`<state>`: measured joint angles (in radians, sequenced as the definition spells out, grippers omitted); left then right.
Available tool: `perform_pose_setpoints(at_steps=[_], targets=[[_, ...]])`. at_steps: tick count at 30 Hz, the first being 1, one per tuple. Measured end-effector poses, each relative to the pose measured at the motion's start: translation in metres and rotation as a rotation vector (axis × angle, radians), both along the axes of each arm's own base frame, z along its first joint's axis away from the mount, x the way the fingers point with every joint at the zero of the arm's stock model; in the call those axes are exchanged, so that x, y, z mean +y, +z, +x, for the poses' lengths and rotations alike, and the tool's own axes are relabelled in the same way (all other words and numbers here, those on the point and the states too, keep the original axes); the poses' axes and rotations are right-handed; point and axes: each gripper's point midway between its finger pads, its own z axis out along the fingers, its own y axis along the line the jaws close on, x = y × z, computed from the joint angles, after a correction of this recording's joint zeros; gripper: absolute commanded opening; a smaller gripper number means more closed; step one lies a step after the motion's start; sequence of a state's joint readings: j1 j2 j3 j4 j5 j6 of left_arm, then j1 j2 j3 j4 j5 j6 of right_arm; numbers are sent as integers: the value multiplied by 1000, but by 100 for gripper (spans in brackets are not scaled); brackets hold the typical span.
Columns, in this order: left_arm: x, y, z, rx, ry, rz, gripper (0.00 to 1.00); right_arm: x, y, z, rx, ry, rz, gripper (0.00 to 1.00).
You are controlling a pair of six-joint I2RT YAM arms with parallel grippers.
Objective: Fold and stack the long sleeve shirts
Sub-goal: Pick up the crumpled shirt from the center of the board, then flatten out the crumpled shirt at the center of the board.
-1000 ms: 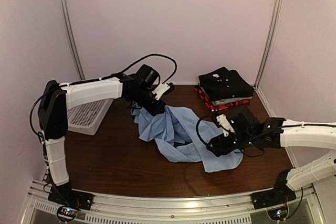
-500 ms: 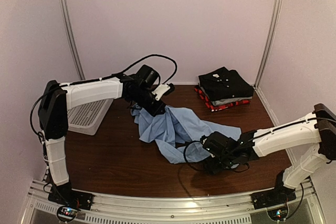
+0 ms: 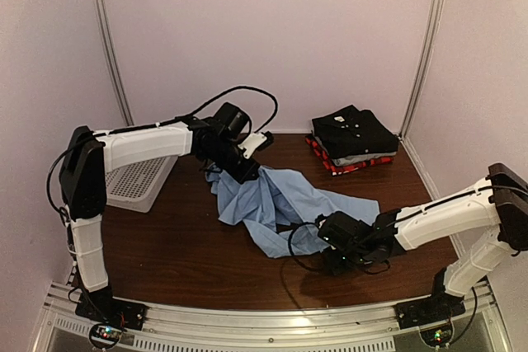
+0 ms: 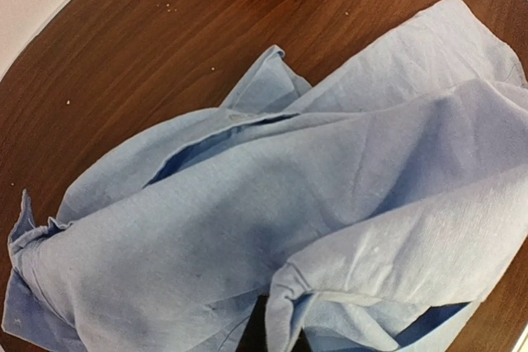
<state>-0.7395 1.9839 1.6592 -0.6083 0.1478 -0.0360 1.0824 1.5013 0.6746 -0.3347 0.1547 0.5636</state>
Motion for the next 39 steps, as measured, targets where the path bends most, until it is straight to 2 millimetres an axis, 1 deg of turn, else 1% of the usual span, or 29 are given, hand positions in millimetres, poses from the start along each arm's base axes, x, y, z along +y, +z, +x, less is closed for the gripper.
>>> perform_pose_setpoints(at_steps=[2, 3, 7, 10, 12, 15, 16, 18, 21, 24, 26, 28, 32, 36, 39], targets=[[4, -2, -2, 2, 4, 7, 0, -4, 0, -1, 1, -11, -2, 2], [6, -2, -3, 4, 6, 12, 0, -7, 0, -2, 1, -16, -6, 0], [20, -2, -11, 9, 13, 22, 0, -20, 2, -6, 3, -31, -34, 0], [30, 5, -20, 8, -4, 24, 0, -25, 16, -5, -19, -41, -25, 0], [37, 12, -31, 9, -25, 21, 0, -27, 32, -3, -50, -50, -4, 0], [45, 25, -52, 13, -75, -5, 0, -25, 68, 8, -114, -70, 62, 0], [46, 27, -58, 18, -89, -13, 0, -24, 83, 14, -140, -81, 93, 0], [48, 29, -70, 27, -121, -30, 0, -28, 107, 27, -185, -108, 131, 0], [46, 14, -84, 51, -158, -13, 0, -46, 141, 50, -252, -179, 164, 0], [38, -4, -97, 60, -189, 8, 0, -69, 163, 68, -300, -246, 182, 0], [33, -13, -103, 44, -200, 14, 5, -85, 169, 79, -310, -297, 195, 0], [27, -19, -104, 13, -200, 9, 12, -96, 170, 85, -303, -324, 204, 0], [23, -28, -99, -39, -176, -2, 31, -108, 168, 92, -283, -360, 216, 0], [29, -40, -96, -72, -141, -9, 47, -117, 161, 98, -259, -385, 206, 0], [42, -49, -104, -80, -121, -3, 57, -128, 157, 105, -248, -418, 193, 0]])
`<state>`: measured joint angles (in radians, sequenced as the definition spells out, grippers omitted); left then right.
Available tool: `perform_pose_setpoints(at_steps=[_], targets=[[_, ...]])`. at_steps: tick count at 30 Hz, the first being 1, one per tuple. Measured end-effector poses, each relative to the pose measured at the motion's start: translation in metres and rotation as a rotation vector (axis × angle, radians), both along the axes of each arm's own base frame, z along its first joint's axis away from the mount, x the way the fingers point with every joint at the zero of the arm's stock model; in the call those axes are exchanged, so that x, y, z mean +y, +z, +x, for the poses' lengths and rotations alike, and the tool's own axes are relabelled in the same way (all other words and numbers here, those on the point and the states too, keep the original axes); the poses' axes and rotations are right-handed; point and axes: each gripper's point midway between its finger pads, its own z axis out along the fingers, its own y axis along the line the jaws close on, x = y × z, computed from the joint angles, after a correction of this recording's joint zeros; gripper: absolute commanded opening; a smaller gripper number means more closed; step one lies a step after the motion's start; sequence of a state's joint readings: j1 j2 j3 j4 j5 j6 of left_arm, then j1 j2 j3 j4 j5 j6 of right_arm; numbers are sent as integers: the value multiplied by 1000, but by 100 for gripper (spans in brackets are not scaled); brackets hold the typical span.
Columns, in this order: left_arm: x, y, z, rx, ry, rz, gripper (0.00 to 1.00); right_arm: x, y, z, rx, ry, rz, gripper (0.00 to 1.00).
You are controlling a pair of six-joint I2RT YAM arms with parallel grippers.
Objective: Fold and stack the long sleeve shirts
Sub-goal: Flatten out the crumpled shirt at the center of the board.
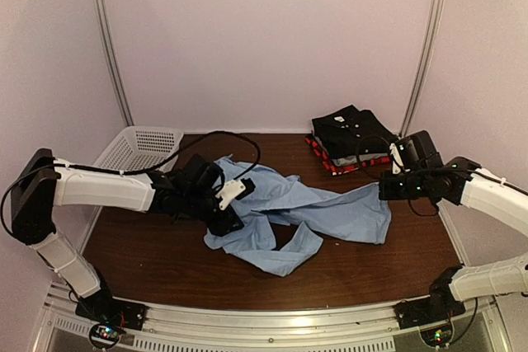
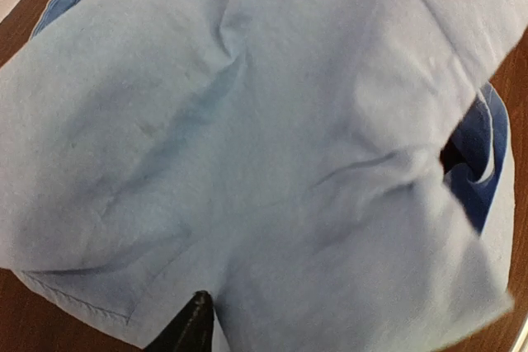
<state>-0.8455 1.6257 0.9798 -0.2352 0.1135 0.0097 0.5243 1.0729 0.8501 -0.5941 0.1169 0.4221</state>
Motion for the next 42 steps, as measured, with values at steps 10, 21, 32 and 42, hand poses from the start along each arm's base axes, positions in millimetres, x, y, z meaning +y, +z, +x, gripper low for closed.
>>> perform_pose_setpoints(at_steps=[10, 21, 32, 42], targets=[[37, 1, -20, -54, 85, -65, 73, -16, -1, 9, 14, -26, 7, 0], [52, -32, -13, -26, 177, 35, 55, -17, 13, 17, -13, -16, 14, 0], [61, -47, -12, 25, 232, 109, 0, -28, 18, 22, -24, -36, 1, 0], [49, 70, 20, -88, 271, -15, 0, -7, 90, 29, -163, 89, 68, 0]])
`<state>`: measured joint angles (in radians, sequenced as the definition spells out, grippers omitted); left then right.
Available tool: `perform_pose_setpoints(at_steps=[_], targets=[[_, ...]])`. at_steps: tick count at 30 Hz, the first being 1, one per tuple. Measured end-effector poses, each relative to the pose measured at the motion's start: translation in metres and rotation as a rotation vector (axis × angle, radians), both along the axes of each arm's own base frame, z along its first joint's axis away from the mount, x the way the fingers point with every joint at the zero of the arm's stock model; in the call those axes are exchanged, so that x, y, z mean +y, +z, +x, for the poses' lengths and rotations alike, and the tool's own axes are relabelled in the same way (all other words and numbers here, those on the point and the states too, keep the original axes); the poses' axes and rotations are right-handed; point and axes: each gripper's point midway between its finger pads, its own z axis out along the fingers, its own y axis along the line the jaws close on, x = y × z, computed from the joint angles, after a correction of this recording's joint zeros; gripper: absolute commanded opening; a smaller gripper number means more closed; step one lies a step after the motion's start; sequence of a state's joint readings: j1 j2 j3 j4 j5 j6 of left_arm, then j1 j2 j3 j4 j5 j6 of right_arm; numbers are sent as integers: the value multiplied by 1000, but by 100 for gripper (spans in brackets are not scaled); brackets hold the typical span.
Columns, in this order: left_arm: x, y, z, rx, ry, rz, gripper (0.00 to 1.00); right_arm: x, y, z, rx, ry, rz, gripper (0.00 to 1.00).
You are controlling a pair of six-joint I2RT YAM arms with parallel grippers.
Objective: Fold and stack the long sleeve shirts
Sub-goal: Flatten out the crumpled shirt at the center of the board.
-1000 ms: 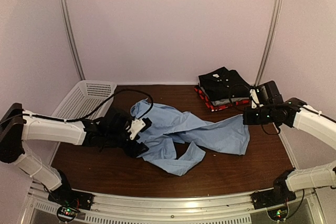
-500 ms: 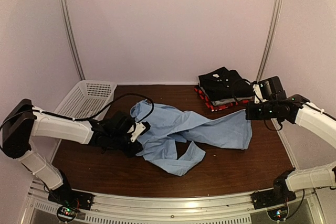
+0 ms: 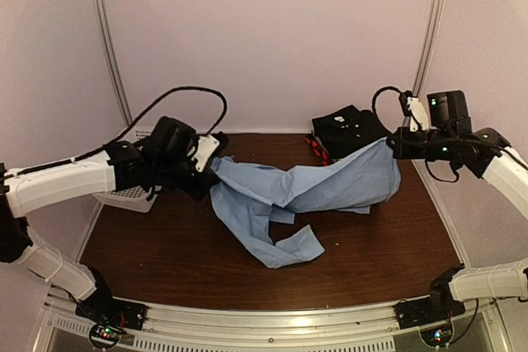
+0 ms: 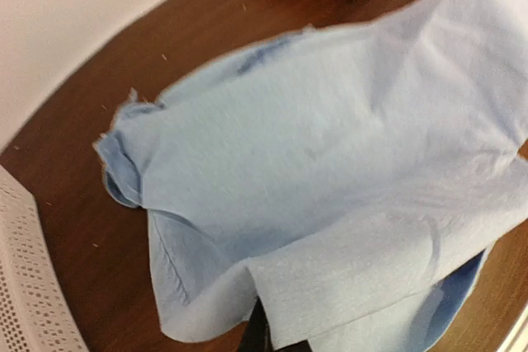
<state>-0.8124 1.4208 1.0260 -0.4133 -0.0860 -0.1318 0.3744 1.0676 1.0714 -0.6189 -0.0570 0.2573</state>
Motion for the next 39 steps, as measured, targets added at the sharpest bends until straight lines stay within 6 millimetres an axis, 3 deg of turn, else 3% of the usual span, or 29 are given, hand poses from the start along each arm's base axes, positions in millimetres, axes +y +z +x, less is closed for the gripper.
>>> perform_pose_setpoints(at_steps=[1, 6, 8, 11, 14, 20, 23, 31, 35, 39], targets=[[2, 27, 5, -40, 10, -38, 0, 3, 22, 0, -46, 19, 19, 0], [27, 213, 14, -337, 73, -260, 0, 4, 145, -16, -307, 74, 96, 0], [37, 271, 7, -428, 80, -328, 0, 2, 190, -30, -409, 94, 122, 0], [47, 323, -1, -504, 90, -379, 0, -2, 233, -50, -508, 120, 150, 0], [58, 346, -7, -528, 107, -391, 0, -5, 259, -67, -562, 144, 159, 0], [69, 352, -36, -468, 63, -423, 0, -3, 298, -110, -623, 249, 196, 0], [79, 367, -67, -460, -1, -501, 0, 2, 315, -140, -654, 332, 243, 0], [110, 439, -170, -548, -266, -790, 0, 13, 350, -220, -717, 563, 402, 0], [107, 452, -185, -544, -339, -833, 0, 16, 354, -232, -694, 602, 461, 0], [105, 456, -179, -544, -322, -837, 0, 14, 354, -229, -681, 579, 482, 0]])
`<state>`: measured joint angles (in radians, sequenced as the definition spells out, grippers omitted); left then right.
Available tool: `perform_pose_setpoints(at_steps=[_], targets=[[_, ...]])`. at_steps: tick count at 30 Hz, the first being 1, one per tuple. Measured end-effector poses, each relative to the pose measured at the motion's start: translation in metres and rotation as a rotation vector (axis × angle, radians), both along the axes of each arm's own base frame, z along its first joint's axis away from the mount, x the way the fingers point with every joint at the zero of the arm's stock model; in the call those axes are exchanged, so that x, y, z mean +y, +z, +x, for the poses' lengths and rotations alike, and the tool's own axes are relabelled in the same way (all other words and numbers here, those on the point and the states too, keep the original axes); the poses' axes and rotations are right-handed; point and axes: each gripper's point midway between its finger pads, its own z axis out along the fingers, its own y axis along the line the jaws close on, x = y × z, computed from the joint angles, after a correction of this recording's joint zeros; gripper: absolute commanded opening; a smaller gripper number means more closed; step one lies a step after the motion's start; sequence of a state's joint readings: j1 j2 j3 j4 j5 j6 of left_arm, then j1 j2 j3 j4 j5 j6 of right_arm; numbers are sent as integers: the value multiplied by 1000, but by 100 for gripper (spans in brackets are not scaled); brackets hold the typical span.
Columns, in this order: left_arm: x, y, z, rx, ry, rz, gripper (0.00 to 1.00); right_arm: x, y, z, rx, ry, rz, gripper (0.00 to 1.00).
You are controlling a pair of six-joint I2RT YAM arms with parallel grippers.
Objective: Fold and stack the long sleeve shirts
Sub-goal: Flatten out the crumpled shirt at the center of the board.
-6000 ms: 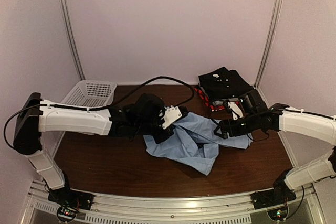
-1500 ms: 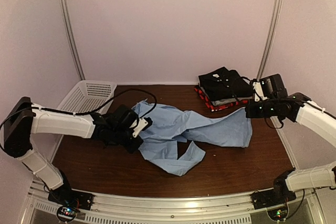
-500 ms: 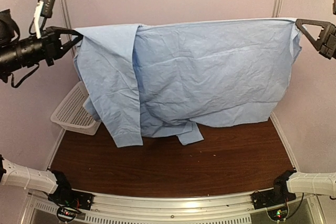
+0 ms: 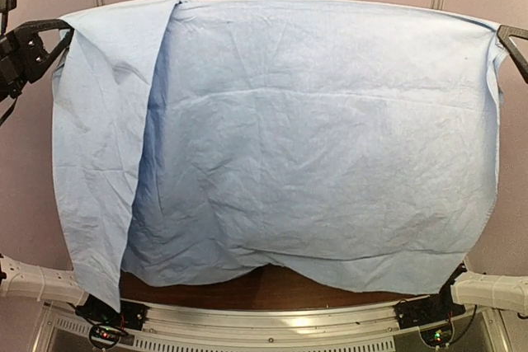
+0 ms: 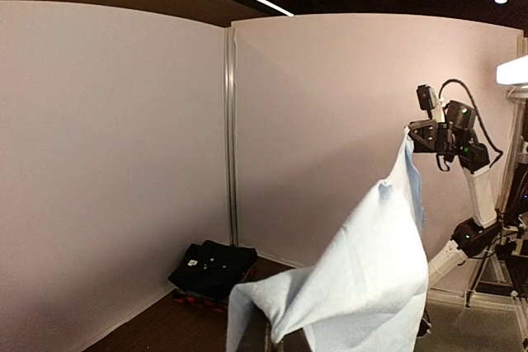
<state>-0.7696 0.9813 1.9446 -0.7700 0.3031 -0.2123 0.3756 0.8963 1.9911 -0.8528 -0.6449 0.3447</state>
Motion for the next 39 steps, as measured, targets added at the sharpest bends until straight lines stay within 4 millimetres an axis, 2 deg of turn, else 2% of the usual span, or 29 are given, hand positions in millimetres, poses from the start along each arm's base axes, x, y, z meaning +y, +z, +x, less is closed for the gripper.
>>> perform_pose_setpoints(at_steps=[3, 5, 8, 10, 13, 15, 18, 23, 26, 30, 34, 39], targets=[[-6, -4, 28, 37, 89, 13, 0, -4, -11, 22, 49, -77, 1, 0], [-12, -11, 60, 77, 199, 34, 0, -7, -27, 46, 103, -151, -9, 0], [-25, -26, 123, 133, 397, 94, 0, -12, -65, 98, 217, -293, -57, 0], [-35, -37, 162, 157, 511, 140, 0, -14, -83, 127, 268, -372, -94, 0], [-48, -62, 210, 194, 624, 217, 0, -18, -100, 162, 315, -472, -144, 0], [-49, -80, 231, 218, 679, 267, 0, -19, -108, 175, 333, -505, -168, 0], [-46, -98, 242, 241, 716, 319, 0, -20, -111, 181, 334, -524, -187, 0], [-41, -120, 226, 248, 675, 358, 0, -21, -106, 168, 296, -502, -183, 0], [-39, -118, 206, 234, 604, 350, 0, -18, -100, 156, 271, -461, -175, 0], [-39, -87, 158, 172, 428, 263, 0, -10, -89, 133, 240, -370, -155, 0], [-23, -46, 89, 75, 237, 141, 0, -4, -70, 97, 196, -255, -112, 0], [3, -6, 7, -42, 37, 6, 0, -1, -34, 32, 106, -82, -36, 0]])
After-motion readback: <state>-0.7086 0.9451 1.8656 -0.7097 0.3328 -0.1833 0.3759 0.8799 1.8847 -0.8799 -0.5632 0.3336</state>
